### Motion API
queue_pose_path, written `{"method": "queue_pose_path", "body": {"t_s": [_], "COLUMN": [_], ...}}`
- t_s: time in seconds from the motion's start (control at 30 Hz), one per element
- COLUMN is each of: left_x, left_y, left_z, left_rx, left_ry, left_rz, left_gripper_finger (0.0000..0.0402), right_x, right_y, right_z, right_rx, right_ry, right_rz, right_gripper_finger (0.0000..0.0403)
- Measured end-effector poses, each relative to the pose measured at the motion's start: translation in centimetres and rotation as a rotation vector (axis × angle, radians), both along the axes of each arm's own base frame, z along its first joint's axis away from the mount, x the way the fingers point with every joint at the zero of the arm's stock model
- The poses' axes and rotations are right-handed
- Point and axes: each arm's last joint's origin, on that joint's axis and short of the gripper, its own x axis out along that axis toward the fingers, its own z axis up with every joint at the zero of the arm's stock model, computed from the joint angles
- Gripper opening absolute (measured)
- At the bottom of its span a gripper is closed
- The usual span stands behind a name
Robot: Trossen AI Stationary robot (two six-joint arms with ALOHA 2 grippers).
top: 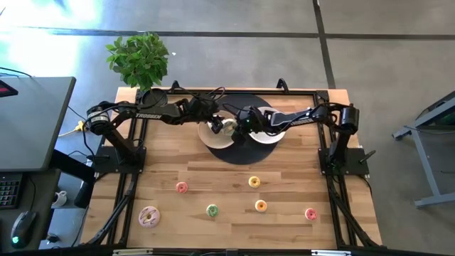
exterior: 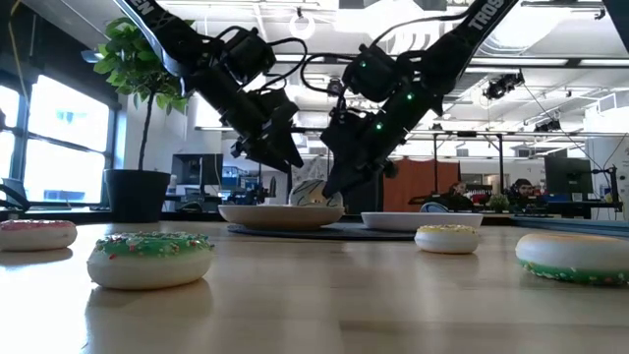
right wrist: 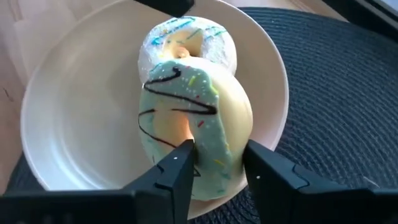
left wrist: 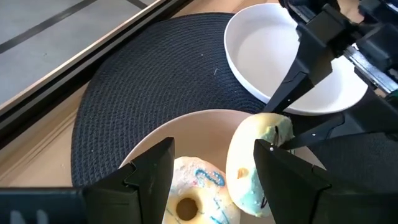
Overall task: Pick & Place donuts
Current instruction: Put the large blue donut on the left white plate
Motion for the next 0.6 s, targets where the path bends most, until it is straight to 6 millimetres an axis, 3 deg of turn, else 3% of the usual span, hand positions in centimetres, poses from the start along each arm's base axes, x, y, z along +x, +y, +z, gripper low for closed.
{"method": "queue_pose_path", "body": {"t_s": [0.47, 0.6], "left_x": [-0.37, -0.34], "left_y": [0.11, 0.06], "left_z": [-0.34, -0.34], "left_rx": [-0.007, -0.021], "left_ry": [0.041, 0.035], "left_rz": [0.096, 0.086], "left_gripper_finger": [0.0218, 0.0218], "right_x": [-0.18, -0.20], "right_y": [-0.22, -0.38], "right_z": [0.65, 0.73], "right_rx": [-0.075, -0.183], "right_ry": [0.013, 0.056], "right_rz": [0.021, 0.036], "right_gripper_finger": [0.0185, 0.0202]}}
